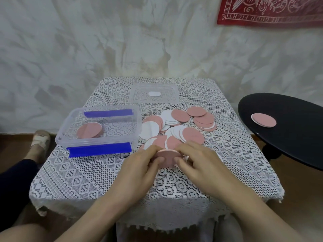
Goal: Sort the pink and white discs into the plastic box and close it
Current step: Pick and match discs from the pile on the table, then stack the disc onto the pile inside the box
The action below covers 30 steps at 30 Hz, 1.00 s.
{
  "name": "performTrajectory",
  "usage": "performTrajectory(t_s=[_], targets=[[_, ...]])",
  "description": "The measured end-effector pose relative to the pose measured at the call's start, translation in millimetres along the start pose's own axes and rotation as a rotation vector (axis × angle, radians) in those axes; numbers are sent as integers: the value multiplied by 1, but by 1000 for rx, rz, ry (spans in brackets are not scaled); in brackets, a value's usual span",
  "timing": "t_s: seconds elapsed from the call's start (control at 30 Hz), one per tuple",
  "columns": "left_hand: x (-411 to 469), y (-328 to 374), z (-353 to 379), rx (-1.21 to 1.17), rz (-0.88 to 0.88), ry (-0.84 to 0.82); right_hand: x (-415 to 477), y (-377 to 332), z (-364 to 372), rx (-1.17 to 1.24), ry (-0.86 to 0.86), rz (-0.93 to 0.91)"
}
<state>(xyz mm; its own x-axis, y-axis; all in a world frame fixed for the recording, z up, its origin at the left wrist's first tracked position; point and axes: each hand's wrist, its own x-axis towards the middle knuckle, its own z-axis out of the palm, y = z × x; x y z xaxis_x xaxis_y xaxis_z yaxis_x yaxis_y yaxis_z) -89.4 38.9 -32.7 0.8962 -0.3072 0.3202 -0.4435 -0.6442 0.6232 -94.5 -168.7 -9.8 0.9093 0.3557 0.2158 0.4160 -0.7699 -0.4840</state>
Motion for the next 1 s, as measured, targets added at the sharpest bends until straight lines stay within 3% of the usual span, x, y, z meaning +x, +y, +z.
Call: performTrajectory(t_s=[0.33, 0.87, 1.0], targets=[[-3, -13, -48, -190, -106, 140, 34, -32, 9, 244, 95, 19], [-16, -93, -144, -236, -377, 387, 148, -108, 45, 514, -88, 38], [-20, -106, -158, -39, -409, 487, 182, -114, 54, 522, -93, 110]])
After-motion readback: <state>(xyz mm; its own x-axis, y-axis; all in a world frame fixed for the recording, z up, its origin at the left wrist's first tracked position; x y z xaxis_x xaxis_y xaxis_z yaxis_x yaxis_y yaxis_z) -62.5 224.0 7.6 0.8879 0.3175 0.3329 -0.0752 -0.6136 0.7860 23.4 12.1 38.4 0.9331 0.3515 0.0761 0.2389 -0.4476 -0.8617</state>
